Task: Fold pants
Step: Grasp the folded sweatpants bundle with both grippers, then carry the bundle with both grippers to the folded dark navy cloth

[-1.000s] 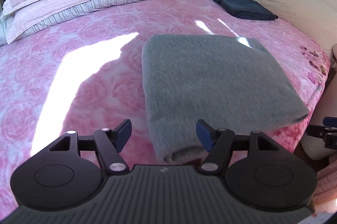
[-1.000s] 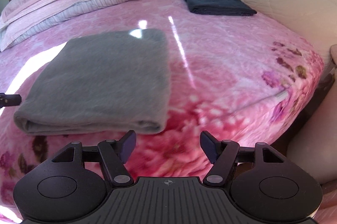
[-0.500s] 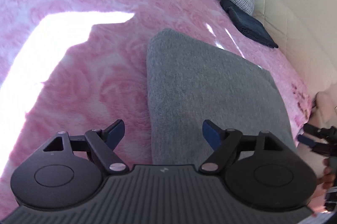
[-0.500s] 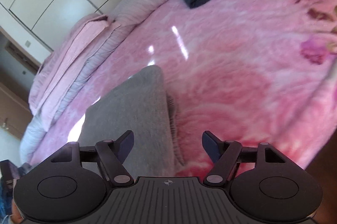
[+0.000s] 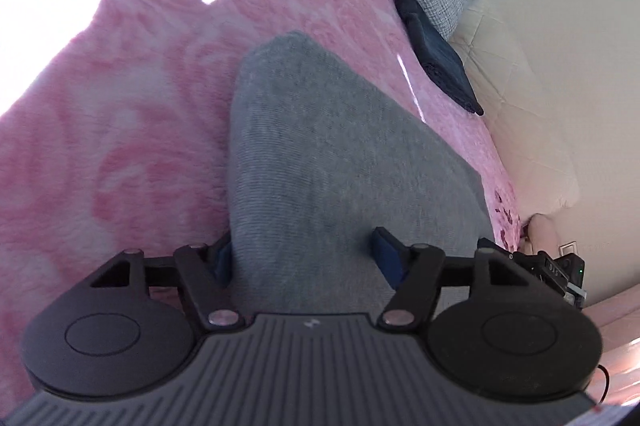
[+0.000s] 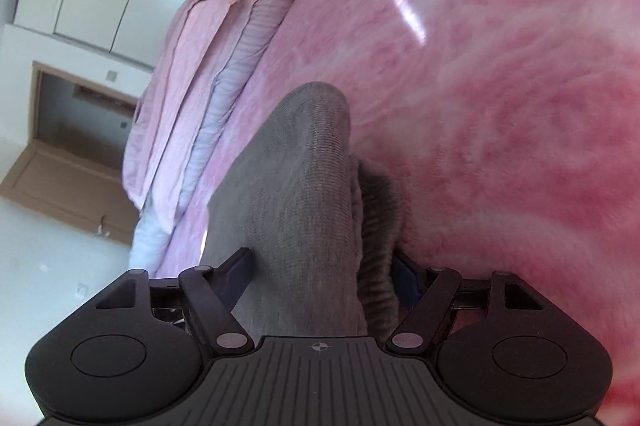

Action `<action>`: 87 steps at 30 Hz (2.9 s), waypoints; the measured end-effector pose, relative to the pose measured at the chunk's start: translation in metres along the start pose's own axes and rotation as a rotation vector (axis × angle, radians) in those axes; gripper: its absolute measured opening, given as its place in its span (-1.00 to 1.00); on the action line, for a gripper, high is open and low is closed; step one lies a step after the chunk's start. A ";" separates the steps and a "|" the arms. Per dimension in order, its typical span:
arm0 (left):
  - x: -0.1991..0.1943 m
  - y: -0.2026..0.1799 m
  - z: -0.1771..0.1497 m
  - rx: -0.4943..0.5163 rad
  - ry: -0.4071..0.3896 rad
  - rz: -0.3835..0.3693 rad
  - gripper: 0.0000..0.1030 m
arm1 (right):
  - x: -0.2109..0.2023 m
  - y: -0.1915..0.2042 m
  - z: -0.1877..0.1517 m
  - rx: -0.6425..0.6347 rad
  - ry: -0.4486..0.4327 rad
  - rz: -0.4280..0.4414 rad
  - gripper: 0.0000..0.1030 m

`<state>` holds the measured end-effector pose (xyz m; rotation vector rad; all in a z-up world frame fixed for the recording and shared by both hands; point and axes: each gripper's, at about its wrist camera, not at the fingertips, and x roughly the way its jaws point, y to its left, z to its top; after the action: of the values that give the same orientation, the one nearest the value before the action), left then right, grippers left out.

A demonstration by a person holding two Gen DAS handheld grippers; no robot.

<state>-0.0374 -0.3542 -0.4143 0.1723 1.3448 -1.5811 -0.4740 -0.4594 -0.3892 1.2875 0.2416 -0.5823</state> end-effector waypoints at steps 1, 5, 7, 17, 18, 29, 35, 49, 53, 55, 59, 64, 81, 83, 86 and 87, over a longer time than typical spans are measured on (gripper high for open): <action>0.004 -0.002 0.001 0.017 0.002 0.000 0.24 | 0.004 -0.001 0.004 -0.014 0.021 0.014 0.27; 0.014 -0.017 0.002 0.097 0.010 0.042 0.22 | 0.021 -0.002 0.014 -0.088 0.086 0.044 -0.02; 0.014 -0.031 -0.005 0.212 0.000 0.100 0.15 | 0.020 -0.004 0.012 -0.102 0.083 0.047 -0.10; -0.023 -0.093 0.002 0.133 0.008 0.207 -0.41 | -0.015 0.069 0.011 -0.027 0.077 -0.155 -0.25; -0.030 -0.102 0.007 0.119 0.019 0.204 -0.42 | -0.024 0.077 0.014 -0.008 0.080 -0.165 -0.25; -0.043 -0.233 0.064 0.139 0.062 0.100 -0.43 | -0.129 0.124 0.090 0.095 0.027 -0.228 -0.25; 0.028 -0.309 0.107 0.154 0.048 0.067 -0.43 | -0.169 0.100 0.201 0.069 0.015 -0.236 -0.25; 0.296 -0.433 0.260 0.042 -0.084 0.083 -0.43 | -0.144 -0.025 0.542 -0.109 0.085 -0.204 -0.24; 0.357 -0.433 0.304 0.041 -0.098 0.082 -0.43 | -0.111 -0.060 0.599 -0.135 0.082 -0.184 -0.24; 0.384 -0.429 0.324 0.043 -0.097 0.090 -0.43 | -0.094 -0.077 0.620 -0.144 0.082 -0.178 -0.24; 0.429 -0.420 0.352 0.060 -0.090 0.107 -0.43 | -0.061 -0.106 0.651 -0.130 0.074 -0.169 -0.24; 0.468 -0.402 0.374 0.069 -0.075 0.124 -0.43 | -0.035 -0.141 0.678 -0.120 0.091 -0.171 -0.24; 0.497 -0.378 0.374 0.114 -0.079 0.175 -0.41 | -0.051 -0.123 0.674 -0.311 -0.204 -0.523 -0.10; 0.495 -0.381 0.368 0.129 -0.097 0.198 -0.44 | -0.031 -0.129 0.677 -0.313 -0.140 -0.547 -0.49; 0.496 -0.377 0.361 0.099 -0.130 0.228 -0.43 | -0.005 -0.131 0.673 -0.408 -0.147 -0.605 -0.48; 0.498 -0.377 0.360 0.095 -0.133 0.237 -0.41 | -0.003 -0.131 0.676 -0.413 -0.150 -0.605 -0.47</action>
<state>-0.3866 -0.9824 -0.3608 0.2701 1.1049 -1.4308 -0.6462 -1.1215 -0.3083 0.7538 0.6026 -1.0755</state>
